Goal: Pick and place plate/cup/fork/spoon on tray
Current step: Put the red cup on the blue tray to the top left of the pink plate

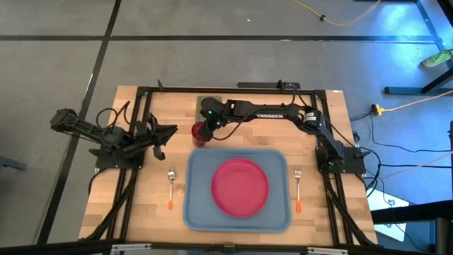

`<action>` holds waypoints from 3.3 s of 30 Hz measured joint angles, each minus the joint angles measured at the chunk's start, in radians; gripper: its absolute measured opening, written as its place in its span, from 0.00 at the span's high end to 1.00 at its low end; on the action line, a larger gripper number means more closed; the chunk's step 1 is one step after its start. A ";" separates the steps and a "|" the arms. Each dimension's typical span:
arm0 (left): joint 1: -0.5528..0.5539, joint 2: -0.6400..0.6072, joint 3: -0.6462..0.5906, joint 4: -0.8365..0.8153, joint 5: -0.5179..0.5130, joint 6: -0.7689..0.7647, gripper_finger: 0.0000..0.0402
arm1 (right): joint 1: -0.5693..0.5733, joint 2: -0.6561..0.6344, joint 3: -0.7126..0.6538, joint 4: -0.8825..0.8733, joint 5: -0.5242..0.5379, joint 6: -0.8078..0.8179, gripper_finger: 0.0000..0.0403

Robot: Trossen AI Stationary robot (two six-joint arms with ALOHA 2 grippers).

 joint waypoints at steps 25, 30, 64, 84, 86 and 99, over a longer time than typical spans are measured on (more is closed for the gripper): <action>0.000 0.000 0.000 0.000 0.000 0.000 0.88 | 0.252 -0.072 0.023 -0.153 0.116 -0.153 0.97; 0.000 0.000 0.000 0.000 0.000 0.000 0.88 | 0.265 -0.072 -0.014 -0.111 0.135 -0.146 0.97; 0.000 0.000 0.000 0.000 0.000 0.000 0.88 | 0.262 -0.041 -0.014 -0.105 0.133 -0.138 0.93; 0.000 0.000 0.000 0.000 0.000 0.000 0.88 | 0.263 -0.040 -0.014 -0.106 0.126 -0.160 0.85; 0.000 0.000 0.000 0.000 0.000 0.000 0.88 | 0.263 -0.040 -0.014 -0.106 0.124 -0.160 0.81; 0.000 0.000 0.000 0.000 0.000 0.000 0.88 | 0.263 -0.040 -0.014 -0.105 0.124 -0.162 0.72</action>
